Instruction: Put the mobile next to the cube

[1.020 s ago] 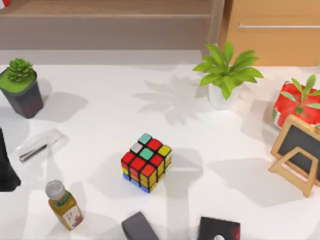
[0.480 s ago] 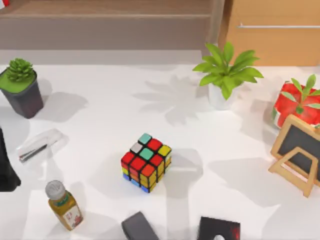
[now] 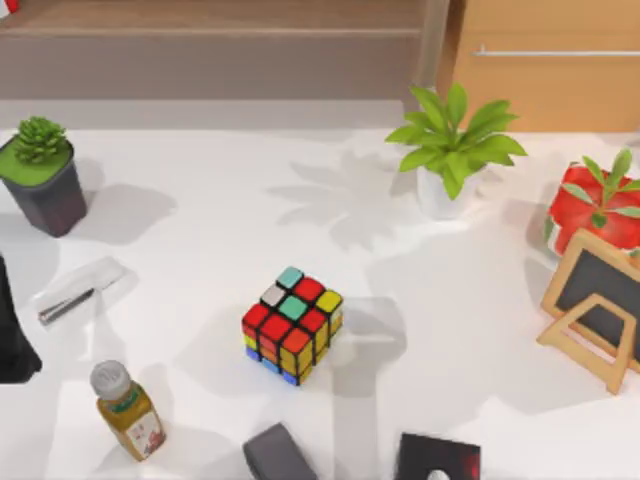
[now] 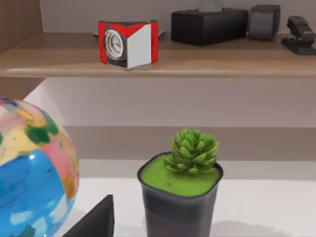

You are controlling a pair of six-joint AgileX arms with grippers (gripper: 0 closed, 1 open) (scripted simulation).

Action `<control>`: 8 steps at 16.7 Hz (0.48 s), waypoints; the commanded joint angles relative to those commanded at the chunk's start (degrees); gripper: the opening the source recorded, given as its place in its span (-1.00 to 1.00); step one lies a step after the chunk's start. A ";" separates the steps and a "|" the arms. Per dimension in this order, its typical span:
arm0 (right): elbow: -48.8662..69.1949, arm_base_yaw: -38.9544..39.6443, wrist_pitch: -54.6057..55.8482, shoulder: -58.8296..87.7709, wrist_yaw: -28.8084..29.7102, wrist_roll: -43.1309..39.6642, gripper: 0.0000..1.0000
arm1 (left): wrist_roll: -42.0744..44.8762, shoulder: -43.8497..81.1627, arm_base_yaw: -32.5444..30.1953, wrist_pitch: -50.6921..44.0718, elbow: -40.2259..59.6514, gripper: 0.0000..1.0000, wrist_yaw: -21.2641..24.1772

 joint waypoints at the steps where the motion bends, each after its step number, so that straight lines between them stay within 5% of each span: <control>1: 0.93 2.91 -0.57 -0.56 -0.42 3.15 -1.00 | 0.00 0.00 0.00 0.00 0.00 1.00 0.00; 8: 6.56 24.07 -5.59 -1.16 -2.54 26.24 -1.00 | 0.00 0.00 0.00 0.00 0.00 1.00 0.00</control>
